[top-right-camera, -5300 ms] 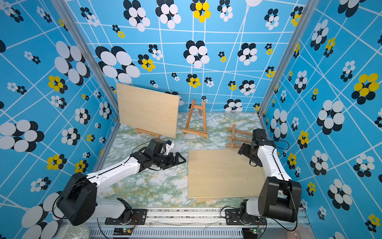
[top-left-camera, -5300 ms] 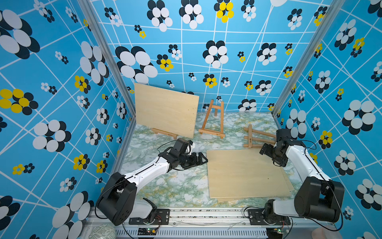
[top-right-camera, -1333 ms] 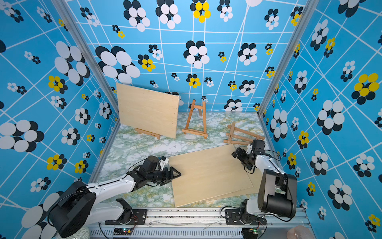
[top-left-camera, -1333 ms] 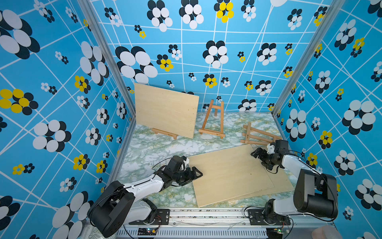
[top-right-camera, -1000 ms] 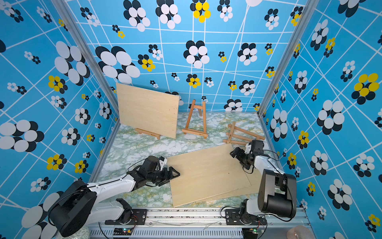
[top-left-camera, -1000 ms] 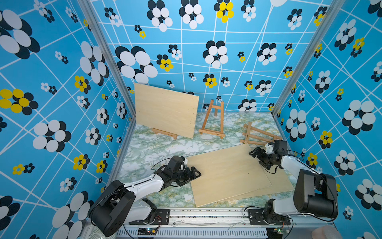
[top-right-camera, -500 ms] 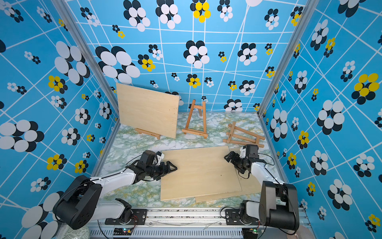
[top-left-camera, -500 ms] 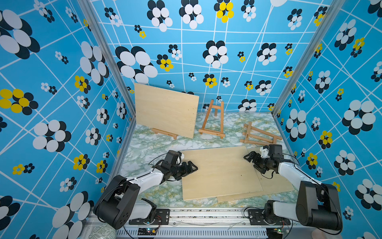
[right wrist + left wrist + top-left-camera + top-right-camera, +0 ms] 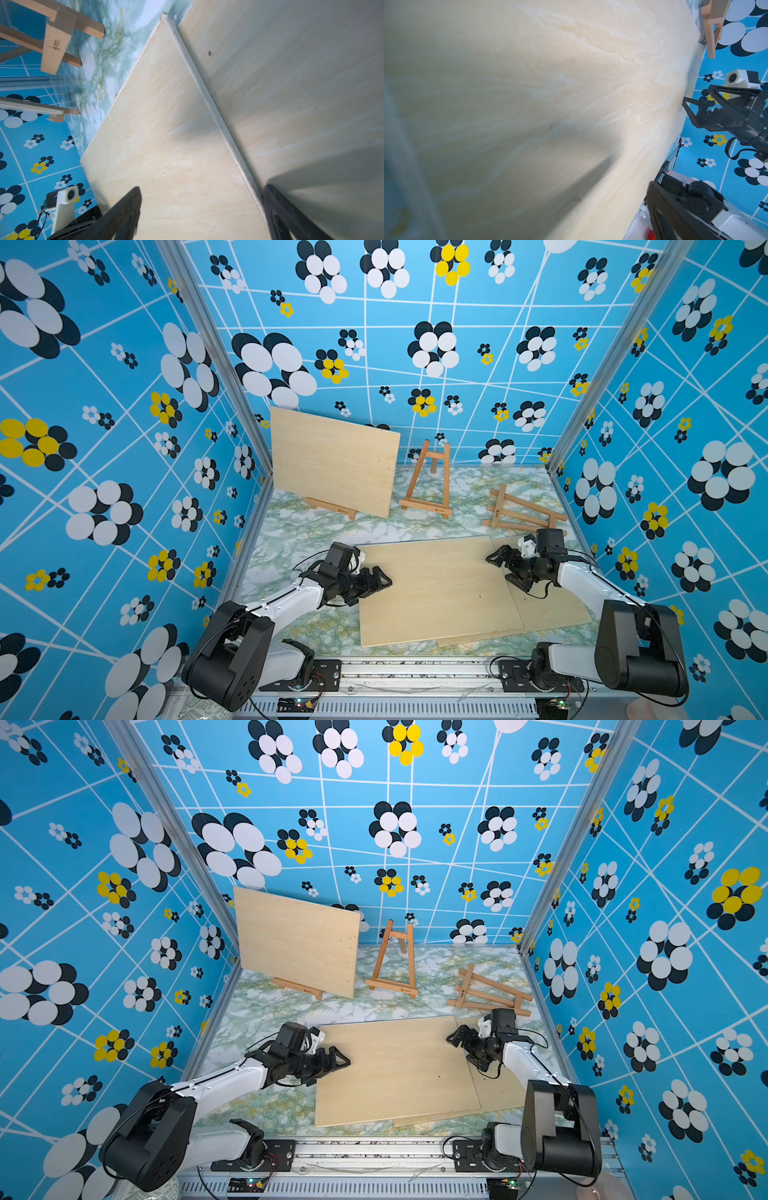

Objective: Assemble the easel
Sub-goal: Pick up the drawing board.

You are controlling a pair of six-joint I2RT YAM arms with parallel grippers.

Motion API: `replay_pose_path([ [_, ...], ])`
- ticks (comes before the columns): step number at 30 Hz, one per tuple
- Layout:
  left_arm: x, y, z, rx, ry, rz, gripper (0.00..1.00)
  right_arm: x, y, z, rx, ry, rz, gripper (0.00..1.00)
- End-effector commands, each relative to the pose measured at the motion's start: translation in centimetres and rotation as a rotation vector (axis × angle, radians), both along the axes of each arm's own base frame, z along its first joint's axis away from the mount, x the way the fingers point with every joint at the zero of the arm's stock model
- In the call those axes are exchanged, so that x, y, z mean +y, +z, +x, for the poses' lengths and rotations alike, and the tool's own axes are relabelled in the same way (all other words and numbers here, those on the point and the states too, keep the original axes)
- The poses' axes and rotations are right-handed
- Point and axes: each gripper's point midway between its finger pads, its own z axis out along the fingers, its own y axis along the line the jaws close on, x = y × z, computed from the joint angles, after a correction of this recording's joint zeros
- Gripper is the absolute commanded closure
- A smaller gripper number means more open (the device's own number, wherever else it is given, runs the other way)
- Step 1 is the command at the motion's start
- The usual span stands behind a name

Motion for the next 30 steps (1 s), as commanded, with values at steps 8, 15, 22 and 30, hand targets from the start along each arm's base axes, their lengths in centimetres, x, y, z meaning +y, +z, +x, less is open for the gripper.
replay_pose_path([
  [8,-0.2,-0.5,-1.7,0.066,-0.022,-0.071,0.07,2.8,-4.8,-8.4,0.432,0.04,0.138,0.07],
  [15,-1.7,1.7,-0.6,0.017,-0.018,-0.194,0.1,3.2,-4.6,-8.3,0.423,0.047,0.166,0.08],
  [22,-1.8,6.8,0.1,-0.076,-0.027,-0.268,0.16,3.3,-4.5,-8.1,0.418,0.047,0.168,0.08],
  [30,-0.9,10.0,0.1,-0.122,0.011,-0.36,0.22,3.6,-4.2,-7.5,0.382,0.051,0.192,0.09],
])
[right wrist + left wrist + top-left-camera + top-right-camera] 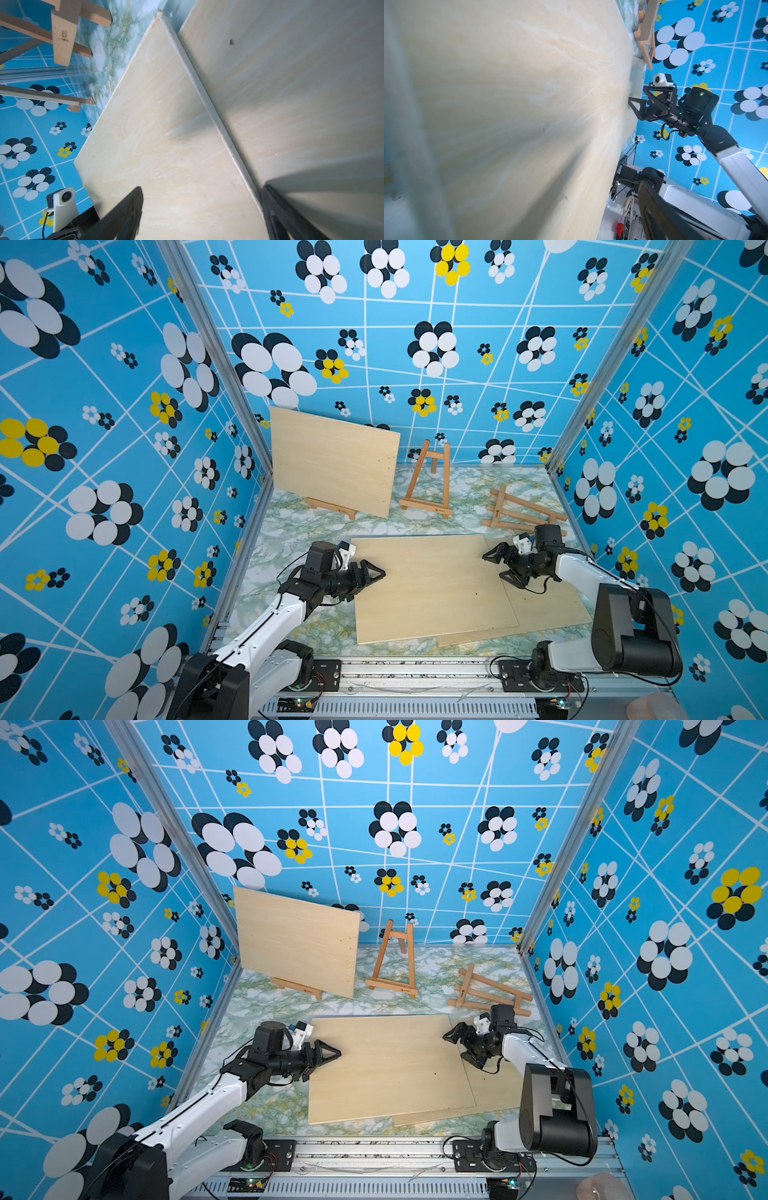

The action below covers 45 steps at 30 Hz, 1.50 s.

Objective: Assemble the easel
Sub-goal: Pick up the drawing board.

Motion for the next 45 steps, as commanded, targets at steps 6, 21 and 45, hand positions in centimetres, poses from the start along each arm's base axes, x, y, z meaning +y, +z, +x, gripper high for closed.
replay_pose_path([
  [6,-1.5,4.4,0.6,-0.077,-0.023,-0.174,0.36,2.4,-4.0,-8.1,0.339,0.032,0.093,0.09],
  [21,-0.5,8.2,0.2,-0.118,-0.019,-0.181,0.38,2.4,-4.0,-7.7,0.315,0.03,0.091,0.09],
  [45,1.9,12.1,-0.5,-0.047,-0.017,-0.228,0.22,2.2,-4.6,-6.9,0.302,0.035,0.084,0.09],
])
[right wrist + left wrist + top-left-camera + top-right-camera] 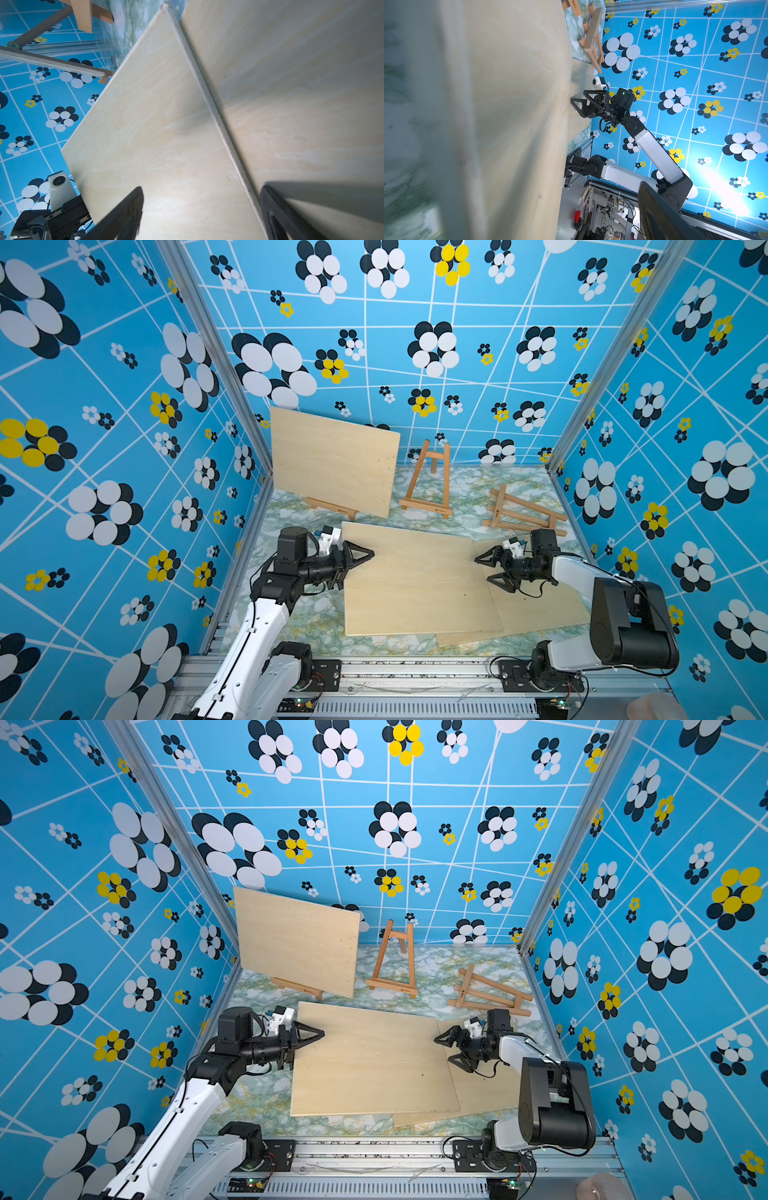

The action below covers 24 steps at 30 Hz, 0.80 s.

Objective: Assemble the easel
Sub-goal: Pick up the drawing board.

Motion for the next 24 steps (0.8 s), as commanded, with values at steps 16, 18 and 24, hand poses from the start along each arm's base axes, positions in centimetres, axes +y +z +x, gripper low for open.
replay_pose_path([
  [16,0.0,1.6,0.4,-0.043,-0.034,-0.046,0.62,-0.7,-5.0,-5.3,0.278,-0.008,-0.106,0.1],
  [18,0.0,1.4,0.6,-0.038,-0.034,-0.042,0.66,-0.6,-4.9,-5.2,0.272,-0.012,-0.101,0.1],
  [24,0.0,1.1,0.9,-0.026,-0.04,-0.031,0.84,-0.5,-4.9,-5.0,0.265,-0.021,-0.085,0.1],
])
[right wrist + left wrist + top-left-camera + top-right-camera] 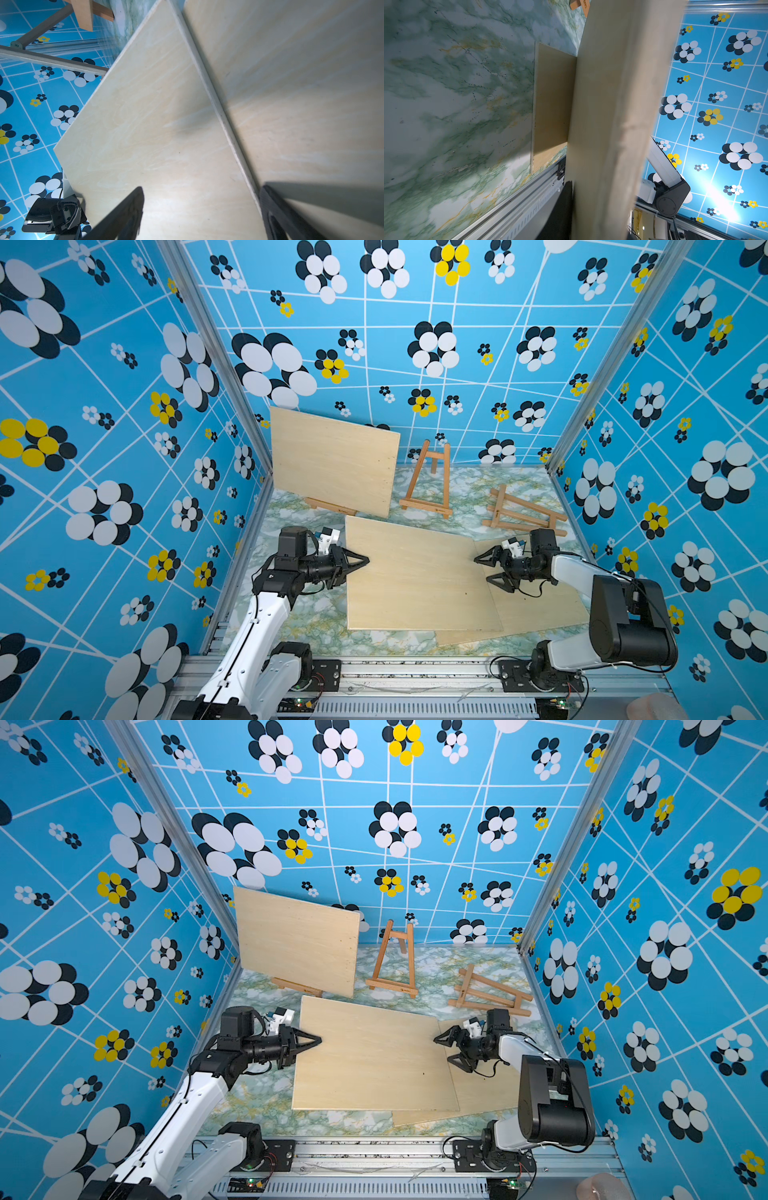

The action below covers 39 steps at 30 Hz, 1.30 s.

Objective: Assemble the easel
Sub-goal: Pick up the drawing board.

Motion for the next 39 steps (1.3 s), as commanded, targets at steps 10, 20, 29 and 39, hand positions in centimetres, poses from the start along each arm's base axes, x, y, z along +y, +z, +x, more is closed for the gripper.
replay_pose_path([
  [10,-0.5,2.8,0.2,-0.105,-0.076,-0.005,1.0,-0.7,-5.0,-5.0,0.254,-0.022,-0.109,0.09],
  [20,-0.3,4.2,0.2,-0.251,-0.126,0.066,1.0,-0.9,-3.8,-3.7,0.199,-0.03,-0.116,0.08],
  [29,0.2,6.3,0.0,-0.56,-0.166,0.162,1.0,-1.3,1.2,-0.4,-0.139,-0.002,-0.162,0.05],
  [39,0.6,7.3,0.7,-0.743,-0.208,0.176,1.0,-1.0,9.3,2.5,-0.711,0.009,-0.184,0.02],
])
